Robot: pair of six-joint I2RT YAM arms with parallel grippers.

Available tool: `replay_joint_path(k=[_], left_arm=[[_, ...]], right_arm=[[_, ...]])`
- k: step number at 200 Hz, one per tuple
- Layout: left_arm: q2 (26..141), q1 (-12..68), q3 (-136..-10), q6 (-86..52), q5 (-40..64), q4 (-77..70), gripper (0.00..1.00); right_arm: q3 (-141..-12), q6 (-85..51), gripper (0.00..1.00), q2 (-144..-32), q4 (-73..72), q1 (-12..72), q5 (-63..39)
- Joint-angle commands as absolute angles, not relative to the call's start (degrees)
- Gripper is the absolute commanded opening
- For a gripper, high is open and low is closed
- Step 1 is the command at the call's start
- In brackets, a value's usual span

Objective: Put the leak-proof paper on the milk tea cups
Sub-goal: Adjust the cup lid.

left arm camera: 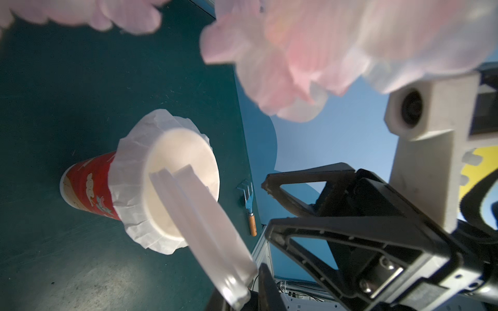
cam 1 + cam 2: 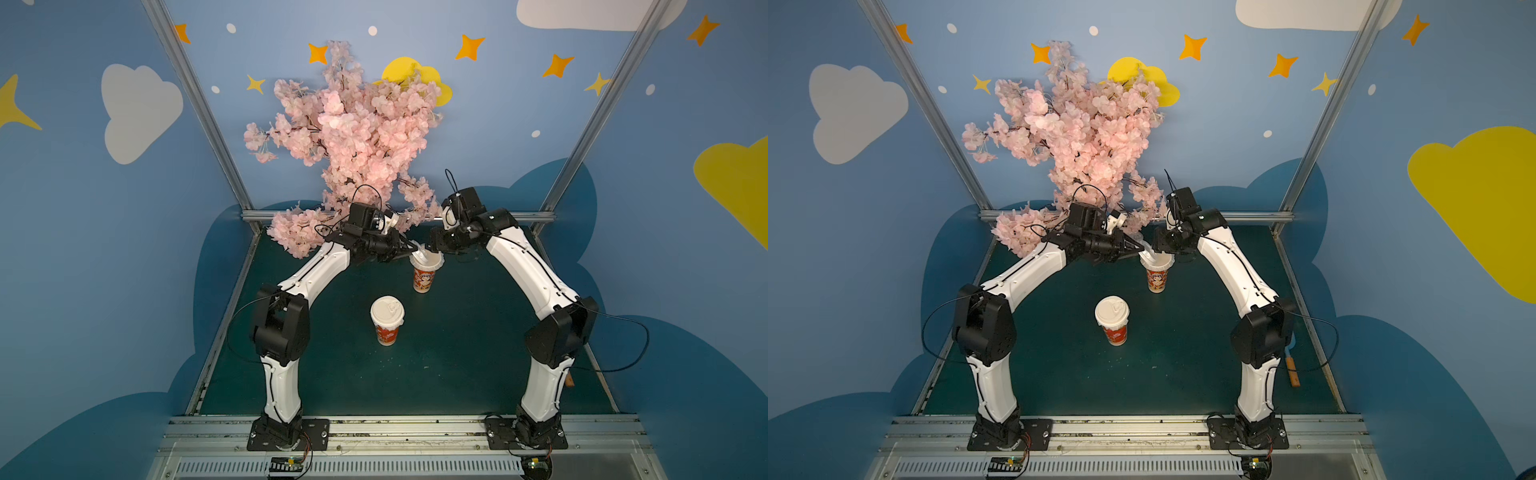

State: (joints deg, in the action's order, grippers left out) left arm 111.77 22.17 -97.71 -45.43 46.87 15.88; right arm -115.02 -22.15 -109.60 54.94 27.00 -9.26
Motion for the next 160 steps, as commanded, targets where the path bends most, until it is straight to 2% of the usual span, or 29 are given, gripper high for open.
replay_joint_path(k=[1,72,102,133,160], left_arm=[[112.2,22.1,-98.6,-45.0,48.0,15.2,0.15],[112.0,22.2,-97.5,-48.3,50.2,8.6,0.11],[111.9,22.3,-97.1,-50.3,51.3,4.3,0.03],[111.2,22.4,-95.9,-52.7,53.4,-1.5,0.03],[109.4,22.4,-92.5,-54.9,56.0,-11.1,0.03]], right_arm=[[-112.5,-24.1,0.59,-106.8,50.8,24.9,-17.5],[-108.5,-24.3,0.6,-103.1,49.1,24.4,-14.8],[-107.7,-24.1,0.6,-101.5,48.6,24.2,-13.6],[-105.0,-24.9,0.6,-98.2,44.9,23.7,-14.4],[-95.7,-29.9,0.7,-92.2,31.3,21.7,-20.4]])
